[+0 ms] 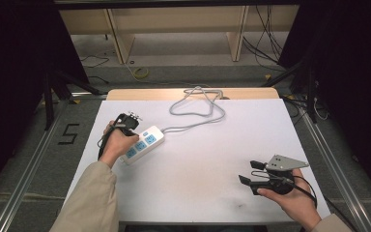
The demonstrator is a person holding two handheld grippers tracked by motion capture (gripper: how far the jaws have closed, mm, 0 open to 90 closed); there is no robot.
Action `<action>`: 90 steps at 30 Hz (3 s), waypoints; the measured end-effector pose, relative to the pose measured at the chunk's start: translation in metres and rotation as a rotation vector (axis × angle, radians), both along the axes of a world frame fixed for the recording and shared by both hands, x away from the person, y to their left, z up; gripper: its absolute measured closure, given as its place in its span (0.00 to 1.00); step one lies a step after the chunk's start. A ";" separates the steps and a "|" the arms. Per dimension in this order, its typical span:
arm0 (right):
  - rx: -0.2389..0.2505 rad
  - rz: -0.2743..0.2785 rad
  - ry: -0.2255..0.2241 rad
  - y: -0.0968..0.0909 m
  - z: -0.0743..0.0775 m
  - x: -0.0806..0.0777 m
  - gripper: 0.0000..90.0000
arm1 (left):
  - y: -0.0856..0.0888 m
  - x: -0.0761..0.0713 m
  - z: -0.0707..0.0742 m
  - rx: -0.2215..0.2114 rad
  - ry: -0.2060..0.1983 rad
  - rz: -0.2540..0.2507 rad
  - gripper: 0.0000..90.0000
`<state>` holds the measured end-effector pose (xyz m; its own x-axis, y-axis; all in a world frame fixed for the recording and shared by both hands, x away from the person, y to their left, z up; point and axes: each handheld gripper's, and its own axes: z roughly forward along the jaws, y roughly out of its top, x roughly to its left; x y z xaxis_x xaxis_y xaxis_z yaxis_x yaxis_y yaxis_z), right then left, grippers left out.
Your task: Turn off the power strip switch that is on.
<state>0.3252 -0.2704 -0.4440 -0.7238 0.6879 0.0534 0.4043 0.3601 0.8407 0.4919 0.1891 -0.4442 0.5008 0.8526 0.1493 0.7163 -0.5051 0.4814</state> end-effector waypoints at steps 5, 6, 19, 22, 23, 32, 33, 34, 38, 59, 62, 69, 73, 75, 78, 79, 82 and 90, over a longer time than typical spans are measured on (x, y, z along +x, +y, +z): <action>0.001 0.001 0.000 0.000 0.000 0.000 0.34 | -0.003 0.001 0.001 0.027 0.011 -0.009 1.00; -0.001 0.001 0.000 0.000 0.000 0.000 0.34 | -0.003 0.001 0.001 0.032 0.014 -0.012 1.00; -0.003 0.000 0.000 0.000 0.000 0.000 0.34 | -0.004 0.005 0.003 0.037 0.045 -0.013 1.00; -0.001 0.002 0.001 0.000 0.000 0.000 0.34 | -0.004 0.006 0.003 0.039 0.049 -0.014 1.00; -0.001 0.001 0.002 0.000 0.000 0.000 0.34 | -0.004 0.006 0.003 0.040 0.051 -0.014 1.00; 0.000 0.002 0.003 0.000 -0.001 0.000 0.34 | -0.005 0.007 0.004 0.058 0.062 -0.024 1.00; -0.002 0.001 0.003 0.000 0.000 0.000 0.34 | -0.005 0.007 0.003 0.049 0.060 -0.019 1.00; -0.002 0.001 0.004 0.000 0.000 0.000 0.34 | -0.005 0.007 0.004 0.049 0.061 -0.019 1.00; -0.002 0.001 0.004 0.000 0.000 0.000 0.34 | -0.005 0.007 0.003 0.050 0.061 -0.018 1.00; -0.002 0.000 0.004 0.000 0.000 0.000 0.34 | -0.007 0.007 0.002 0.065 0.061 -0.022 1.00; -0.003 0.003 0.003 0.000 -0.001 0.000 0.34 | -0.008 0.007 0.003 0.079 0.062 -0.027 1.00; -0.003 0.000 0.004 0.000 0.000 0.000 0.34 | -0.008 0.007 0.003 0.078 0.063 -0.027 1.00; -0.002 0.002 0.003 0.000 0.000 0.000 0.34 | -0.009 0.007 0.003 0.085 0.061 -0.026 1.00; -0.002 0.003 0.002 0.000 0.000 0.000 0.34 | -0.009 0.007 0.003 0.083 0.063 -0.024 1.00; -0.004 0.001 0.002 0.000 0.000 0.000 0.34 | -0.008 0.007 0.003 0.075 0.064 -0.022 1.00; -0.004 0.001 0.002 0.000 0.000 0.000 0.34 | -0.008 0.007 0.003 0.071 0.062 -0.018 1.00; -0.003 0.003 0.000 0.000 0.000 0.000 0.34 | -0.008 0.007 0.003 0.079 0.063 -0.022 1.00; -0.003 0.001 0.001 -0.001 0.000 0.000 0.34 | -0.009 0.007 0.003 0.084 0.062 -0.022 1.00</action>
